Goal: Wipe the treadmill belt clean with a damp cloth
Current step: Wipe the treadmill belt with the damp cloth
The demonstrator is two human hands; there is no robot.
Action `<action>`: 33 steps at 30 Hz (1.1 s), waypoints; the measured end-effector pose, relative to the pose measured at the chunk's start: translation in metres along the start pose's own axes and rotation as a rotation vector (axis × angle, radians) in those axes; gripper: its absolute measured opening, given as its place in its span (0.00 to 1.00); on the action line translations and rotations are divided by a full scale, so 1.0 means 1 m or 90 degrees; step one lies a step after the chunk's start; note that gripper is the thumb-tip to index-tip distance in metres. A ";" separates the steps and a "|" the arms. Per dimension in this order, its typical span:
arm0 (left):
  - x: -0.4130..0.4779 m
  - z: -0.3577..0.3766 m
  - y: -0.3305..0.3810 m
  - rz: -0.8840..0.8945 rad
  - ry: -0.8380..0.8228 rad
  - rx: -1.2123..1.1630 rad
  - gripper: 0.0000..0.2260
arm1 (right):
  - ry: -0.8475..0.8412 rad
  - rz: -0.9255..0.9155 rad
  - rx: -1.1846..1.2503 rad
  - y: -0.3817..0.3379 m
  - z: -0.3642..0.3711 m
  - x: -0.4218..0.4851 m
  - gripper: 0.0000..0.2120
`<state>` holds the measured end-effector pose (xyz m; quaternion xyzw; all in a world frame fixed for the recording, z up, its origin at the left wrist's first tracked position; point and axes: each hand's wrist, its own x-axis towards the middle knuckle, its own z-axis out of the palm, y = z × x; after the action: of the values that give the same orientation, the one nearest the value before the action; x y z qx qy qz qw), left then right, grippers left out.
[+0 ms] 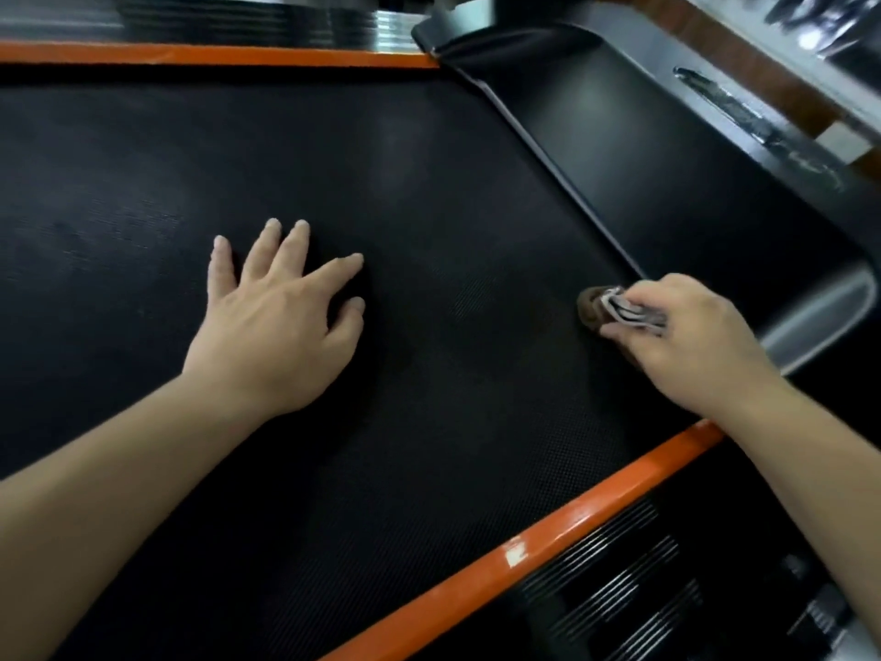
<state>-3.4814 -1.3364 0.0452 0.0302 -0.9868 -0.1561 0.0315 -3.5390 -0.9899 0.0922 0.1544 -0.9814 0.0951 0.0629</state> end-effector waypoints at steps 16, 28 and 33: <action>-0.065 -0.002 0.004 0.084 -0.064 0.033 0.34 | 0.029 0.121 -0.047 -0.016 0.008 0.000 0.08; -0.065 0.002 0.003 0.097 -0.027 0.019 0.31 | 0.027 0.191 0.015 -0.038 0.004 0.005 0.12; -0.066 0.002 0.002 0.096 -0.010 0.003 0.31 | -0.029 -0.028 0.086 -0.104 0.021 -0.050 0.15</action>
<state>-3.4158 -1.3294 0.0401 -0.0454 -0.9868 -0.1513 0.0356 -3.4610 -1.0769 0.0815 0.1820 -0.9703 0.1559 0.0320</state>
